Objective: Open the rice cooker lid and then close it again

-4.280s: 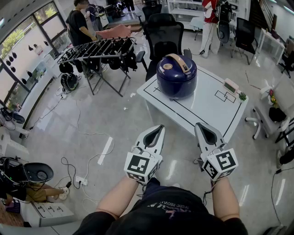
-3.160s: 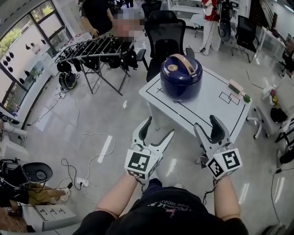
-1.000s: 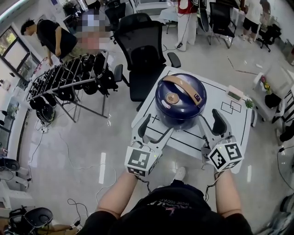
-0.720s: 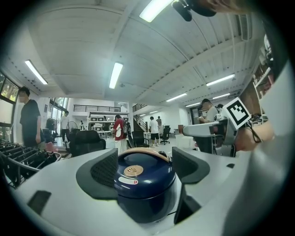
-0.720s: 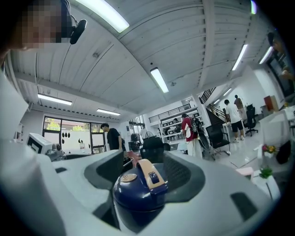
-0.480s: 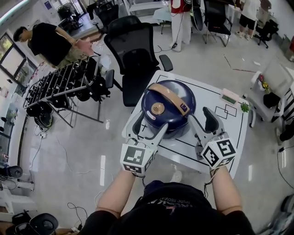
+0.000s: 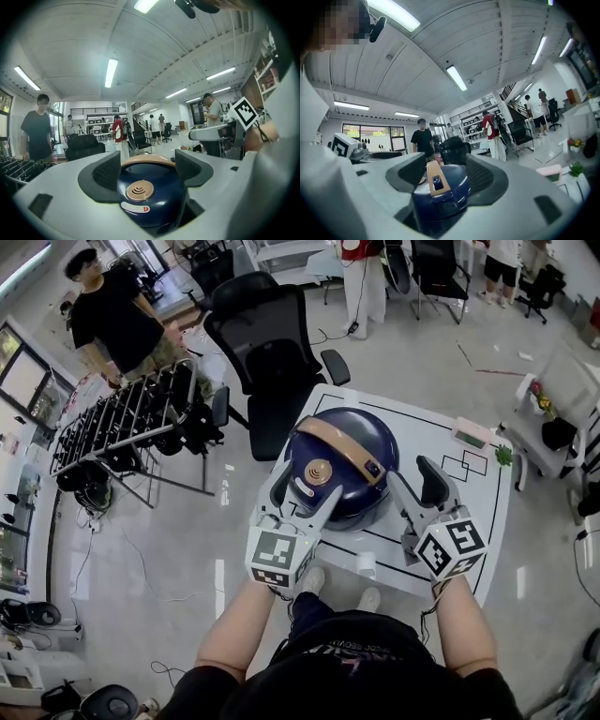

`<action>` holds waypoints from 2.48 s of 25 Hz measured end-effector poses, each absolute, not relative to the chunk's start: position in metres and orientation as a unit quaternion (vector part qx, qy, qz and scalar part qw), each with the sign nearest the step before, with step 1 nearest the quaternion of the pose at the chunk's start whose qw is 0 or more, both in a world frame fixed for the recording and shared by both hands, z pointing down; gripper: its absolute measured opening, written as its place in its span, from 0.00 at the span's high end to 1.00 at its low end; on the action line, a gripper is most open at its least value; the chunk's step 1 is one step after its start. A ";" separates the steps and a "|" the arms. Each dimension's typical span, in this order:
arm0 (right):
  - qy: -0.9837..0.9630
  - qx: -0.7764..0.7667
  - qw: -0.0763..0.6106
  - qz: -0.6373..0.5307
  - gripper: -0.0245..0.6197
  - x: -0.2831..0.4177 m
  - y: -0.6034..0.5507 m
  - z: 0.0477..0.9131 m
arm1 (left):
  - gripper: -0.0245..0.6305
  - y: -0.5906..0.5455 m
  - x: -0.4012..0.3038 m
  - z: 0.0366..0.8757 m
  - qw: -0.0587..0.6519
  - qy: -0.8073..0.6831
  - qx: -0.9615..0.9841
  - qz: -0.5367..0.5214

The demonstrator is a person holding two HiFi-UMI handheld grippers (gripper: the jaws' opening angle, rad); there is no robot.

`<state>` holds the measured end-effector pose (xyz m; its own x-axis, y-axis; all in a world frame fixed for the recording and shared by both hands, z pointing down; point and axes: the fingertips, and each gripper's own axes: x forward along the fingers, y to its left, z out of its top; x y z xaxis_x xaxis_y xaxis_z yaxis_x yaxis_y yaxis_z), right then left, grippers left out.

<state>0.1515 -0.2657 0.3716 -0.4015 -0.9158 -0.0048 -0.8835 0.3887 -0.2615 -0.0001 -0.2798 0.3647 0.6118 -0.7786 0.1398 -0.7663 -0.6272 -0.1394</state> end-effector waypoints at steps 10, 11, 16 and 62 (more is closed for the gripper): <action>0.791 -0.594 0.075 -0.129 0.54 0.143 -0.296 0.386 | 0.42 -0.326 -0.001 0.380 0.079 0.359 -0.918 -0.149; 0.785 -0.600 0.075 -0.131 0.54 0.143 -0.298 0.388 | 0.42 -0.331 -0.001 0.382 0.086 0.351 -0.919 -0.155; 0.760 -0.631 0.068 -0.143 0.54 0.144 -0.305 0.401 | 0.42 -0.348 0.005 0.398 0.137 0.304 -0.923 -0.194; 0.689 -0.700 0.082 -0.166 0.60 0.140 -0.301 0.425 | 0.61 -0.341 0.075 0.431 0.410 0.078 -0.858 -0.298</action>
<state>0.1402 -0.3014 0.4248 -0.0060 -0.9928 0.1197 -0.9384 -0.0358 -0.3438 0.0746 -0.3406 0.4308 0.8106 -0.3779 0.4473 0.1107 -0.6512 -0.7508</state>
